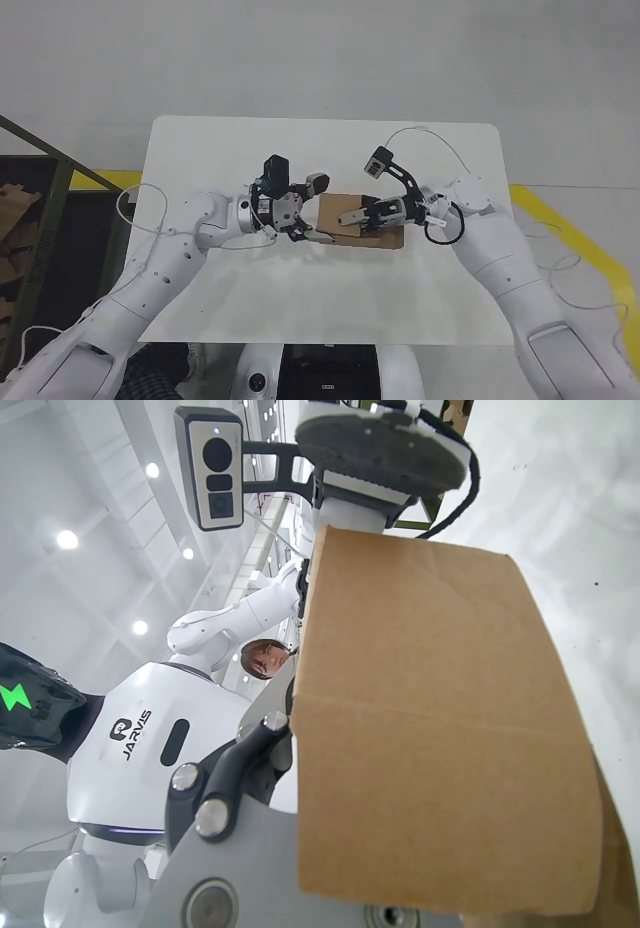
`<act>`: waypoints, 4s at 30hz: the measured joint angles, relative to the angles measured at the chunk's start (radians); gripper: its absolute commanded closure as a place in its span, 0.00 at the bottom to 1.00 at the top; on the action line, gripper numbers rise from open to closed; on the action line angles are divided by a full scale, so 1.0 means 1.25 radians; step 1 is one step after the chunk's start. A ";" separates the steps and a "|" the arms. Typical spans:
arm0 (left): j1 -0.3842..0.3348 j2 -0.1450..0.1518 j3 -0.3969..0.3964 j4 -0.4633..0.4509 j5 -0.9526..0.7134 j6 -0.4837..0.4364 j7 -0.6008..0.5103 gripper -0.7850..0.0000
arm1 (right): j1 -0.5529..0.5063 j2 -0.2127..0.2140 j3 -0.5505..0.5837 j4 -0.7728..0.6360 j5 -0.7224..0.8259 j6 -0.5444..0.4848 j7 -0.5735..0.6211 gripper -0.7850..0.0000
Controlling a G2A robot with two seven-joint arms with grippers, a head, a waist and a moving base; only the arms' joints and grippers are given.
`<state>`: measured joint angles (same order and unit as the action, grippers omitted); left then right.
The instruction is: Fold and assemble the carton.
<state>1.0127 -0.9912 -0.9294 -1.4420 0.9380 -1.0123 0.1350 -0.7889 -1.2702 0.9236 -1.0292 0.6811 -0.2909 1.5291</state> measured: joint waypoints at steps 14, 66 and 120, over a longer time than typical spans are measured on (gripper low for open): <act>0.006 0.005 0.015 -0.008 0.017 0.000 0.002 0.44 | 0.009 -0.003 -0.010 0.000 -0.016 0.003 0.003 1.00; 0.012 0.001 -0.094 0.068 0.048 0.097 0.086 0.59 | -0.162 0.093 0.204 -0.311 -0.347 -0.018 -0.224 1.00; 0.057 -0.024 -0.108 0.020 0.091 0.037 0.052 0.60 | -0.047 0.078 0.087 -0.238 -0.433 -0.043 -0.365 1.00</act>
<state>1.0835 -1.0208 -1.0645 -1.4174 1.0511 -0.9658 0.2000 -0.8481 -1.1732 1.0320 -1.3271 0.1393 -0.3442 1.0724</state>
